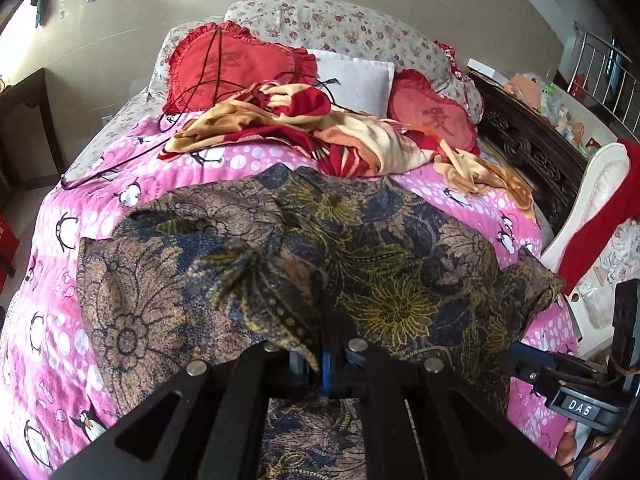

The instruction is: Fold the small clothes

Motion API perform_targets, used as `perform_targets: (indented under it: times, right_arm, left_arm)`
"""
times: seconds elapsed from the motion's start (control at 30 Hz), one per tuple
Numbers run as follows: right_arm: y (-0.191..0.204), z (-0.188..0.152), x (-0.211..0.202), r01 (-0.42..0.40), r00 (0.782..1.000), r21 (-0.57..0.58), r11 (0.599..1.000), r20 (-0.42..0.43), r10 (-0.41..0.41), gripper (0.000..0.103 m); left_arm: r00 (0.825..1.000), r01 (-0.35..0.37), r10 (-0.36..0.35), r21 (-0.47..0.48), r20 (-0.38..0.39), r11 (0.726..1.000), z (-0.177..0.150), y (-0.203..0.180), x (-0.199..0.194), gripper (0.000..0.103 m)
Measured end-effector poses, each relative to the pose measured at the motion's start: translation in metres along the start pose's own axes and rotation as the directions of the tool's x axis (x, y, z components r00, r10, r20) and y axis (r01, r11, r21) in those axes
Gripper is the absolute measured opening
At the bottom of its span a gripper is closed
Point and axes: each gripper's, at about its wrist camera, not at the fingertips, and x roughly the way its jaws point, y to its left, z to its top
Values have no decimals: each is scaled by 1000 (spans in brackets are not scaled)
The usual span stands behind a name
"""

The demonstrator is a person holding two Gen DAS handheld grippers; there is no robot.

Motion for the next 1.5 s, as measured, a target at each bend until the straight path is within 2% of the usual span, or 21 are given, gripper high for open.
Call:
perform_targets:
  times: [0.17, 0.23, 0.27, 0.3, 0.33, 0.37, 0.5, 0.6, 0.73, 0.87, 0.97, 1.07, 1.1, 1.17, 1.2, 1.23, 1.27, 1.3, 1.4, 1.47, 1.5]
  right_arm:
    - [-4, 1, 0, 3, 1000, 7, 1000, 7, -3, 32]
    - [-7, 3, -1, 11, 1000, 15, 1000, 20, -11, 32]
    - [-10, 4, -2, 17, 999, 25, 1000, 30, -17, 32]
    - [-11, 5, -2, 19, 999, 31, 999, 32, -20, 32]
    - [-13, 6, -2, 24, 999, 40, 999, 32, -25, 32]
    - [-15, 7, -1, 30, 999, 48, 998, 30, -32, 32]
    - [-12, 9, 1, 39, 999, 37, 999, 28, -40, 32]
    - [1, 11, 4, 33, 999, -24, 999, 29, -32, 33]
    - [20, 13, 15, -41, 999, -76, 996, 14, 42, 45]
    - [43, 16, 44, -97, 994, -107, 990, -53, 91, 47]
    - [62, 16, 69, -103, 991, -123, 987, -101, 91, 47]
    - [89, 10, 84, -136, 984, -171, 976, -142, 112, 47]
    - [95, 7, 88, -123, 983, -192, 974, -155, 93, 48]
    - [105, -2, 108, -15, 981, -236, 972, -193, -32, 49]
    - [105, -5, 117, -8, 977, -245, 969, -210, -45, 44]
    - [104, -6, 119, -16, 977, -253, 967, -211, -39, 18]
    - [102, -4, 116, 4, 981, -268, 963, -184, -55, 2]
    - [98, 2, 103, 32, 990, -268, 963, -126, -68, 0]
    - [83, 25, 47, 33, 999, -234, 972, 47, -22, 0]
    - [69, 37, 18, 73, 989, -202, 977, 142, -45, 0]
    - [56, 44, 1, 123, 975, -171, 977, 204, -87, 0]
  left_arm:
    - [999, 42, -42, 21, -22, 999, -4, -15, 8, 4]
    - [992, 116, -115, 41, -44, 992, -8, -27, 13, 4]
    - [987, 151, -147, 50, -62, 987, -10, -33, 17, 10]
    - [975, 206, -200, 62, -98, 976, -14, -41, 25, 23]
    - [963, 248, -238, 71, -125, 966, -18, -47, 31, 29]
    - [959, 258, -246, 79, -137, 963, -21, -50, 34, 37]
    - [962, 254, -237, 122, -139, 959, -35, -48, 26, 54]
    - [978, 196, -183, 155, -96, 968, -45, -23, 0, 75]
    - [990, 138, -129, 162, -65, 977, -63, 24, -31, 77]
    - [997, 27, -16, 139, -81, 990, -79, 66, -35, 77]
    - [990, -82, 91, 89, -109, 993, -84, 89, -22, 77]
    - [979, -147, 155, 71, -130, 987, -88, 100, -8, 77]
    - [975, -166, 175, 73, -140, 983, -89, 102, -3, 77]
    - [963, -205, 213, 68, -163, 977, -92, 107, 10, 77]
    - [961, -210, 217, 62, -170, 976, -91, 107, 15, 77]
    - [958, -215, 222, 54, -180, 975, -91, 109, 20, 77]
    - [956, -222, 227, 49, -187, 974, -91, 111, 22, 77]
    - [954, -230, 233, 40, -186, 972, -90, 114, 23, 77]
    - [954, -251, 251, 16, -166, 968, -85, 123, 25, 77]
    - [948, -271, 268, 3, -171, 962, -81, 129, 28, 77]
    - [947, -278, 273, -10, -171, 960, -80, 132, 29, 77]
